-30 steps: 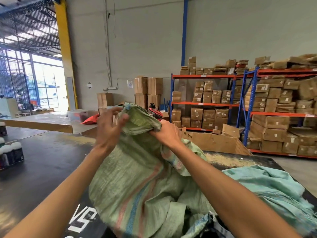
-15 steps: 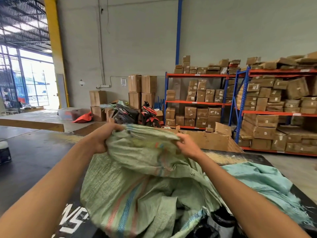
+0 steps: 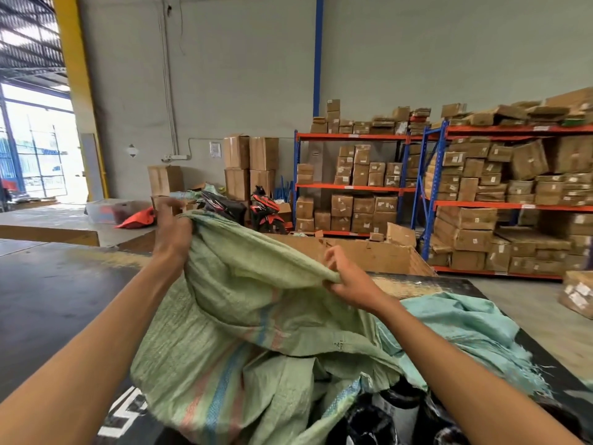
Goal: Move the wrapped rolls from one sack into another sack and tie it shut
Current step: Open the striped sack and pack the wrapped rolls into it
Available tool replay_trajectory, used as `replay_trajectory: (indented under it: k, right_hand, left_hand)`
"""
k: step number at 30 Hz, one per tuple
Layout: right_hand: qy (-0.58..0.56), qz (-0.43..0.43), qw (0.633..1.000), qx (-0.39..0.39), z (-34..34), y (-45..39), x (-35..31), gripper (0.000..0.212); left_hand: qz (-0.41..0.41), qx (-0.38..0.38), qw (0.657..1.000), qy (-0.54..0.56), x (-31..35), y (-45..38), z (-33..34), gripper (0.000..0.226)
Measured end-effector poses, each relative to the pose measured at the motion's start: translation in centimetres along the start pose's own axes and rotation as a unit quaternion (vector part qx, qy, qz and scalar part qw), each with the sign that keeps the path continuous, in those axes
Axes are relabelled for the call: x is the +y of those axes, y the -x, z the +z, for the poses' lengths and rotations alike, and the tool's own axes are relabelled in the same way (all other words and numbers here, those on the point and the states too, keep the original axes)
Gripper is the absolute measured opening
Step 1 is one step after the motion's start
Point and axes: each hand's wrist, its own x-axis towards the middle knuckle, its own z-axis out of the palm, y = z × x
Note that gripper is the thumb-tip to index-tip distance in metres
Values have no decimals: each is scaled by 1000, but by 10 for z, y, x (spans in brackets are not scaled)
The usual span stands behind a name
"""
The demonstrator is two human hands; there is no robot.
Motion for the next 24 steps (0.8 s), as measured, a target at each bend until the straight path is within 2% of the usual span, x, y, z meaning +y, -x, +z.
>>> replay_trajectory:
  k: [2, 4, 6, 8, 9, 10, 11, 12, 13, 14, 15, 17, 19, 21, 22, 23, 24]
  right_hand:
    - [-31, 63, 987, 142, 4, 5, 9, 23]
    - [-170, 154, 951, 206, -3, 6, 9, 16]
    - [-374, 250, 874, 184, -13, 2, 2, 13]
    - [-490, 293, 811, 128, -24, -2, -8, 23]
    - [-525, 292, 792, 108, -27, -6, -11, 31]
    - [-539, 289, 786, 89, -30, -9, -14, 38]
    - [-537, 280, 793, 64, -31, -9, -17, 42]
    - [-522, 262, 812, 29, -35, -7, -19, 47]
    - [-504, 232, 832, -18, -39, -4, -17, 51]
    - [-466, 202, 859, -69, -45, -1, -12, 56]
    - [-420, 177, 883, -111, -49, 2, -3, 66]
    - [-309, 182, 922, -144, -59, 8, 17, 77]
    - [-264, 210, 934, -114, -65, 12, 37, 64]
    - [-291, 241, 924, -54, -69, 15, 42, 52]
    - [-304, 251, 919, -25, -71, 15, 41, 45]
    - [-306, 263, 915, -1, -71, 13, 39, 42]
    - [-303, 283, 910, 8, -72, 9, 36, 49]
  left_hand:
    - [46, 29, 996, -69, 3, 4, 2, 33]
    - [98, 9, 984, -147, 0, 7, -1, 26]
    - [175, 7, 956, -236, -1, 9, -2, 28]
    - [218, -3, 935, -280, 4, 14, 1, 32]
    - [203, -12, 939, -279, 6, 15, 4, 33]
    - [140, -27, 959, -247, 9, 15, 6, 31]
    - [32, -54, 985, -160, 14, 12, 8, 27]
    - [-91, -102, 989, -46, 19, 10, 8, 24]
    - [-187, -147, 971, 36, 23, 9, 6, 23]
    - [-246, -186, 948, 75, 27, 9, 1, 26]
    - [-269, -208, 935, 97, 26, 7, -7, 31]
    - [-276, -242, 925, 95, 24, 2, -28, 32]
    - [-241, -325, 913, 48, 16, -1, -52, 23]
    - [-185, -442, 874, -79, 5, -3, -71, 63]
    - [-157, -467, 861, -123, 0, -1, -74, 72]
    - [-111, -469, 863, -153, -3, 3, -71, 68]
    - [-51, -455, 870, -182, -6, 8, -66, 57]
